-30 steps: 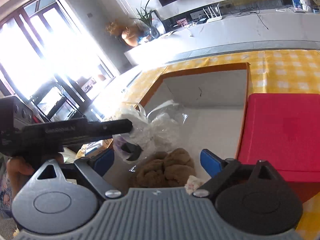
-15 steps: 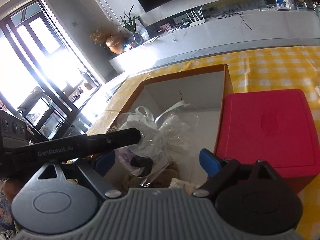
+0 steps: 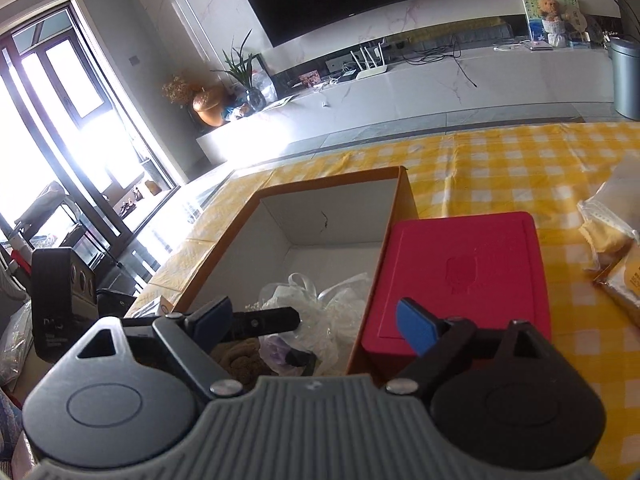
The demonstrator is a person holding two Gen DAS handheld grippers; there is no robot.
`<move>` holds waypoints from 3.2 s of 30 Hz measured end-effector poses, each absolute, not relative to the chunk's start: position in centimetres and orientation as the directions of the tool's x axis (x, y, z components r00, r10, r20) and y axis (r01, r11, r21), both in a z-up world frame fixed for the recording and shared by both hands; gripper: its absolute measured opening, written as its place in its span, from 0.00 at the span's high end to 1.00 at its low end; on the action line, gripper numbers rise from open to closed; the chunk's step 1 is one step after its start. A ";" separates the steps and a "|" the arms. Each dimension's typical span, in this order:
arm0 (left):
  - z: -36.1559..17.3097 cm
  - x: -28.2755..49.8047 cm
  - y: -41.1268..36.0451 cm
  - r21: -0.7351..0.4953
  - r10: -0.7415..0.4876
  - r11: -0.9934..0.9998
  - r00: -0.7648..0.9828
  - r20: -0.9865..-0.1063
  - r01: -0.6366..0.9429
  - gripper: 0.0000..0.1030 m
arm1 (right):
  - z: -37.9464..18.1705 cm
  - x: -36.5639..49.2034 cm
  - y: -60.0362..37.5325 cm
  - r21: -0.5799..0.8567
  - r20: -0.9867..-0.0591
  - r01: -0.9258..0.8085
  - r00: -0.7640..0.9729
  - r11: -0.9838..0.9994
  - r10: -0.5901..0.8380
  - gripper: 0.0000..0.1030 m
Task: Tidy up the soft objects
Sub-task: 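Open both tools to drop the pouch and bundle into the box, then withdraw both tools from the box back toward the remaining items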
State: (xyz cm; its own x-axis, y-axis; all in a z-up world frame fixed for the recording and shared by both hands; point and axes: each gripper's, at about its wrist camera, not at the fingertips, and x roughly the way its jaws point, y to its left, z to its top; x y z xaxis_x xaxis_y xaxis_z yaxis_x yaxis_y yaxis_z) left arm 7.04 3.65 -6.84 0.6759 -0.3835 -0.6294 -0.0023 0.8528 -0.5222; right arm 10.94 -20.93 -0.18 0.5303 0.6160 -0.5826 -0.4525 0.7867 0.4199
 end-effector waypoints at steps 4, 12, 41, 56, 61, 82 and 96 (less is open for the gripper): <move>-6.6 7.1 2.1 -0.444 -0.346 0.896 0.659 -0.667 0.021 0.50 | -0.4 11.2 -21.3 0.432 -0.585 -0.432 0.533 0.791 0.611 0.15; -6.9 7.0 0.1 -0.409 -0.388 0.905 0.628 -0.674 0.121 0.15 | -0.6 11.3 -21.1 0.444 -0.588 -0.435 0.519 0.784 0.621 0.15; 0.2 1.8 -0.2 -0.288 -0.160 0.958 0.815 -0.558 -0.010 0.23 | 1.4 9.9 -29.7 0.287 -0.605 -0.198 0.721 0.937 0.338 0.12; 2.1 3.2 -6.7 -0.165 -0.140 0.985 0.827 -0.545 0.058 0.24 | -4.0 12.1 -39.5 0.302 -0.689 0.218 0.723 0.928 0.054 0.05; 2.2 4.0 -8.8 -0.115 -0.138 0.990 0.805 -0.577 0.087 0.24 | -4.6 14.8 -38.0 0.150 -0.661 0.155 0.750 0.976 -0.018 0.05; 1.0 9.4 -12.9 0.068 -0.109 0.970 0.665 -0.739 0.235 0.24 | -10.8 21.2 -35.3 -0.305 -0.750 -0.120 0.642 0.945 -0.161 0.23; 1.2 10.1 -14.0 0.013 -0.146 0.973 0.652 -0.744 0.232 0.24 | -9.3 19.5 -36.2 -0.163 -0.775 -0.181 0.632 0.970 -0.013 0.71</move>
